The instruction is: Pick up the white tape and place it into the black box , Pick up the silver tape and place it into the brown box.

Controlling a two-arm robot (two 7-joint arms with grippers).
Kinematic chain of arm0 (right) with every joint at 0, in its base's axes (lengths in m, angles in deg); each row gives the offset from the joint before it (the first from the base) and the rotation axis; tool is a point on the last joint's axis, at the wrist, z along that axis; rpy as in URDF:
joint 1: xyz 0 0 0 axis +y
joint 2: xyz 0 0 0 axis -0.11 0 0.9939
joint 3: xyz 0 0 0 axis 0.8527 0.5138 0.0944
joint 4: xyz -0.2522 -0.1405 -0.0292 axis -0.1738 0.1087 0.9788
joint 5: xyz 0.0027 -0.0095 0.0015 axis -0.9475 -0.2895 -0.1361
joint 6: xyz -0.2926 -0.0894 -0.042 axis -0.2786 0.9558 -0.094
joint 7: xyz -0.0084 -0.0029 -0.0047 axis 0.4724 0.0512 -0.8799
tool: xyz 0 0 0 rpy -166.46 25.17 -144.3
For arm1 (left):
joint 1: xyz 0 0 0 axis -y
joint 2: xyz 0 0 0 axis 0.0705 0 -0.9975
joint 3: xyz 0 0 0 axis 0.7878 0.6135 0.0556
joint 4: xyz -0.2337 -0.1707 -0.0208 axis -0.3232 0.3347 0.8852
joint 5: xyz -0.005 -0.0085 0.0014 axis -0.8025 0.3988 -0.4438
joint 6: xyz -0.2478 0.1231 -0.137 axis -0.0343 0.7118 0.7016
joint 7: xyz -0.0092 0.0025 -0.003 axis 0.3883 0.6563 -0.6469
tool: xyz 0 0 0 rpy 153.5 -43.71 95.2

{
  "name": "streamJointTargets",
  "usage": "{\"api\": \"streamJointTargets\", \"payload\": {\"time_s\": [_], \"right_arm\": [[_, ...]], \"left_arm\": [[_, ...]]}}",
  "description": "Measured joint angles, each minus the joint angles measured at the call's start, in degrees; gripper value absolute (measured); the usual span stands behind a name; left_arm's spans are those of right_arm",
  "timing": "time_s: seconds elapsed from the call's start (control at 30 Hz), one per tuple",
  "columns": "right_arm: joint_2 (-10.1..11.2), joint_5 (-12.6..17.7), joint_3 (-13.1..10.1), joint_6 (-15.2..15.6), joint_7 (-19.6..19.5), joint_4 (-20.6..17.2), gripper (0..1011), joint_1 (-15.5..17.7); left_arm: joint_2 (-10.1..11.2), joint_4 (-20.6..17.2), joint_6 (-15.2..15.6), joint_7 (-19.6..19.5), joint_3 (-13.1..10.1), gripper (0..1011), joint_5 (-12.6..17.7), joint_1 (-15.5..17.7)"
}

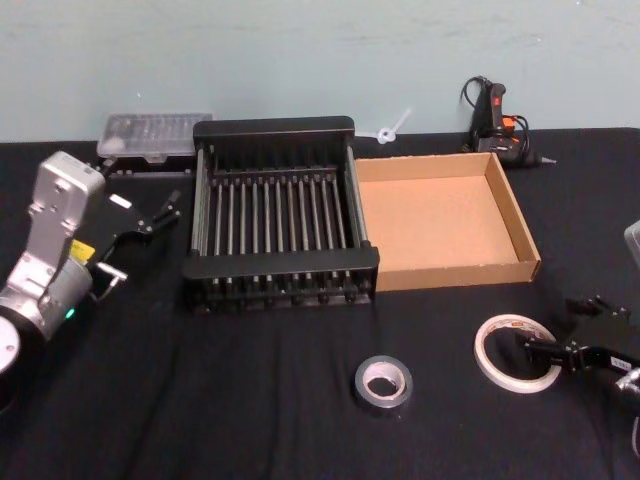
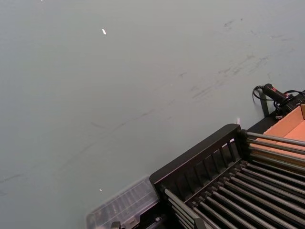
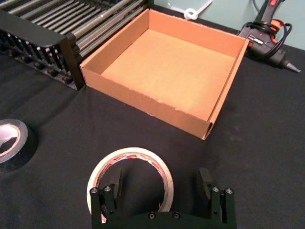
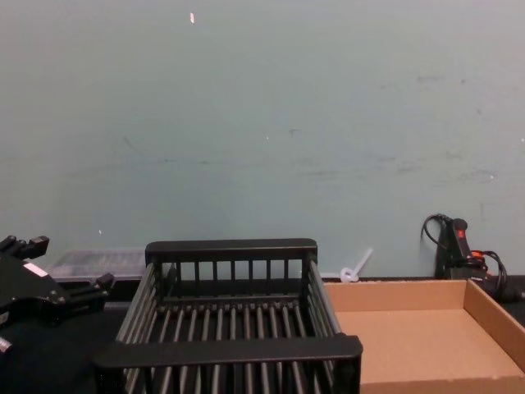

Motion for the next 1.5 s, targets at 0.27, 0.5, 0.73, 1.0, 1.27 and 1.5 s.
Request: {"api": "streamJointTargets", "payload": {"time_s": [0.27,0.5,0.73,1.0,1.27,1.5], "right_arm": [[-1.1,-0.6,0.6,0.2,0.7,1.6,1002,-0.7],[-2.1,-0.8,0.8,0.2,0.9,2.9,1003,-1.2],[-2.7,-1.0,1.0,0.4,0.9,4.0,1003,-1.6],[-3.2,-1.4,1.2,0.6,0.9,4.6,1002,-1.9],[-3.3,-1.8,1.3,0.8,1.0,4.7,1002,-2.0],[-3.4,-2.0,1.5,1.1,1.4,4.9,1002,-2.2]], "left_arm": [[0.0,0.0,0.0,0.0,0.0,1001,0.0,0.0],[0.0,0.0,0.0,0.0,0.0,1001,0.0,0.0],[0.0,0.0,0.0,0.0,0.0,1001,0.0,0.0],[0.0,0.0,0.0,0.0,0.0,1001,0.0,0.0],[0.0,0.0,0.0,0.0,0.0,1001,0.0,0.0],[0.0,0.0,0.0,0.0,0.0,1001,0.0,0.0]]}}
